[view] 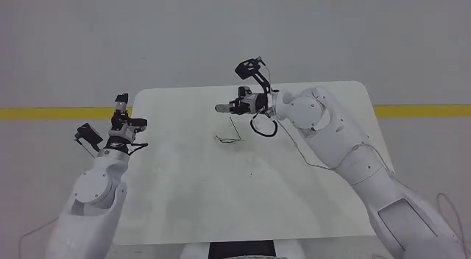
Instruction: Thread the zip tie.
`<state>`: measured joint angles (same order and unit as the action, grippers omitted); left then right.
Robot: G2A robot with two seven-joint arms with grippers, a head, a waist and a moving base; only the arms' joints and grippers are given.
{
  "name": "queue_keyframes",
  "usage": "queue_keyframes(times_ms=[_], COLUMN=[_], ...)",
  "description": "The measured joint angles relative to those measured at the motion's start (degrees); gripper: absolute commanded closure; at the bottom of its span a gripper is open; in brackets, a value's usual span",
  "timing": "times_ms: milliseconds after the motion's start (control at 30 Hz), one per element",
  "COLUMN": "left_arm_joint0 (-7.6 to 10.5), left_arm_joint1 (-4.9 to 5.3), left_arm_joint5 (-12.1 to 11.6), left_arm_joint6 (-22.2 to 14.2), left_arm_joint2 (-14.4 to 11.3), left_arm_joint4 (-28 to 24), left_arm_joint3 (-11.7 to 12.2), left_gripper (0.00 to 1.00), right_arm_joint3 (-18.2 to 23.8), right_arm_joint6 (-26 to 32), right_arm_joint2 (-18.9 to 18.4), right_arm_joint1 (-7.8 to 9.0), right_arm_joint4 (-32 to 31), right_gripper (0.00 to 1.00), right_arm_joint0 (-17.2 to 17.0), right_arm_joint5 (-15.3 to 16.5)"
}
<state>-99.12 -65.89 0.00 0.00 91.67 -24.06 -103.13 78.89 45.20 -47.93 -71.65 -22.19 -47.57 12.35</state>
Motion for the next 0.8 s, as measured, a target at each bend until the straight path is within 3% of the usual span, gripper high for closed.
queue_keyframes(times_ms=[267, 367, 467, 567, 700, 800], left_arm_joint0=[0.0, 0.0, 0.0, 0.0, 0.0, 0.0], left_arm_joint1=[0.0, 0.0, 0.0, 0.0, 0.0, 0.0], left_arm_joint5=[0.0, 0.0, 0.0, 0.0, 0.0, 0.0], left_arm_joint6=[0.0, 0.0, 0.0, 0.0, 0.0, 0.0], left_arm_joint2=[0.0, 0.0, 0.0, 0.0, 0.0, 0.0], left_arm_joint4=[0.0, 0.0, 0.0, 0.0, 0.0, 0.0], left_arm_joint3=[0.0, 0.0, 0.0, 0.0, 0.0, 0.0], left_gripper=[0.0, 0.0, 0.0, 0.0, 0.0, 0.0], right_arm_joint3=[0.2, 0.3, -1.6, -4.2, -7.4, -8.2], right_arm_joint6=[0.1, 4.8, 12.8, 16.8, 17.2, 17.3], right_arm_joint2=[0.0, 2.3, 5.6, 8.8, 12.3, 13.0], right_arm_joint1=[0.03, -0.31, -1.33, -2.77, -4.74, -5.2], right_arm_joint4=[0.0, -2.2, -2.6, -1.6, -0.6, 0.0], right_gripper=[0.0, 0.0, 0.0, 0.0, 0.0, 0.0], right_arm_joint0=[-0.1, 1.7, 5.4, 8.4, 10.9, 11.3], right_arm_joint5=[0.0, 0.6, -0.1, -1.6, -3.4, -3.8])
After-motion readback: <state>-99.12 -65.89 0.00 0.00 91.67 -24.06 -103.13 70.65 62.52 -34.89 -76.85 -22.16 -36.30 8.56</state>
